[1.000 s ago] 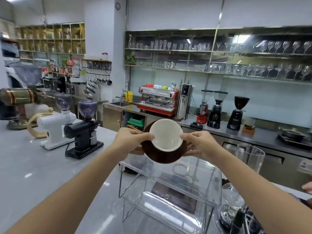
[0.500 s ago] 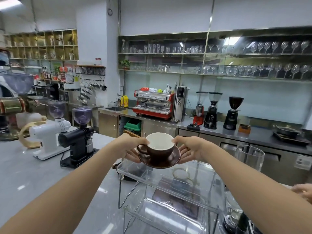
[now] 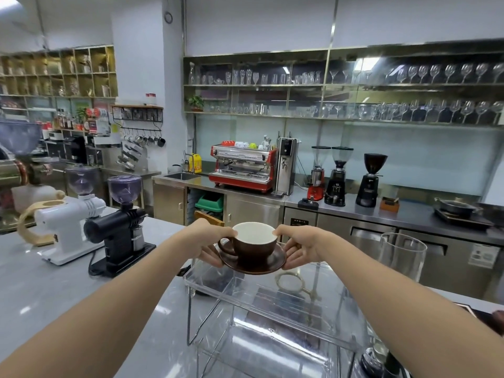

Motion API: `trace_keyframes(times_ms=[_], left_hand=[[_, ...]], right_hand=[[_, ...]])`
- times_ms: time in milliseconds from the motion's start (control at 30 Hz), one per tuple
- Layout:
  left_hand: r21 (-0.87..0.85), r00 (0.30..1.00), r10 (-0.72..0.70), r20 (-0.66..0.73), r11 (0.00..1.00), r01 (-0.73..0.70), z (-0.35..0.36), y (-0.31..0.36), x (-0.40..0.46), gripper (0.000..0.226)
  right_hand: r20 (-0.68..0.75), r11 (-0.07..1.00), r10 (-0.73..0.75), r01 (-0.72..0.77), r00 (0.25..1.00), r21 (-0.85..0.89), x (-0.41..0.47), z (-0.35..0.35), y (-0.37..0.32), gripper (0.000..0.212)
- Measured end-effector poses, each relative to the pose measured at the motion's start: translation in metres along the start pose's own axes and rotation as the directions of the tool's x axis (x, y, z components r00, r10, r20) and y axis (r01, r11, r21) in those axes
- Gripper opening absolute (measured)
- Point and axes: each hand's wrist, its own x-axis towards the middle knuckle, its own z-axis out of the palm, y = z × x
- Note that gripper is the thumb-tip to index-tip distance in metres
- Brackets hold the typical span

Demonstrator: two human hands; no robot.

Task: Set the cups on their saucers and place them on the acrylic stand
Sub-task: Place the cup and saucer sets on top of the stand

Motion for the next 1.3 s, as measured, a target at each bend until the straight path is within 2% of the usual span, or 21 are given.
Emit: trace_keyframes(times_ms=[267, 567, 800, 1000, 1133, 1233, 1300], left_hand=[[0.055, 1.000, 0.021, -0.018, 0.998, -0.020, 0.002, 0.003, 0.002, 0.047], [0.140, 0.998, 0.050, -0.026, 0.989, -0.046, -0.002, 0.004, 0.007, 0.042], [0.238, 0.985, 0.139, -0.104, 0.965, -0.111, -0.001, 0.001, 0.008, 0.040], [0.269, 0.970, 0.178, -0.165, 0.954, -0.129, -0.002, 0.005, -0.005, 0.047], [0.268, 0.959, 0.200, -0.198, 0.953, -0.144, -0.007, 0.010, -0.015, 0.044], [0.336, 0.926, 0.292, -0.240, 0.920, -0.203, -0.007, 0.009, -0.026, 0.041], [0.437, 0.872, 0.406, -0.273, 0.860, -0.264, -0.004, 0.008, -0.035, 0.042]], right_hand=[[-0.022, 0.999, -0.037, 0.037, 0.999, -0.011, 0.007, -0.002, 0.000, 0.060], [-0.083, 0.995, -0.095, 0.093, 0.992, -0.023, 0.015, 0.001, 0.008, 0.059], [-0.127, 0.985, -0.118, 0.100, 0.985, -0.140, 0.007, 0.003, 0.005, 0.062], [-0.304, 0.934, -0.320, 0.245, 0.897, -0.258, -0.003, 0.004, 0.003, 0.055], [-0.339, 0.909, -0.375, 0.271, 0.863, -0.316, -0.015, -0.004, -0.001, 0.046], [-0.343, 0.884, -0.423, 0.297, 0.839, -0.361, -0.029, -0.011, 0.000, 0.042], [-0.344, 0.854, -0.471, 0.324, 0.812, -0.407, -0.038, -0.015, 0.001, 0.043]])
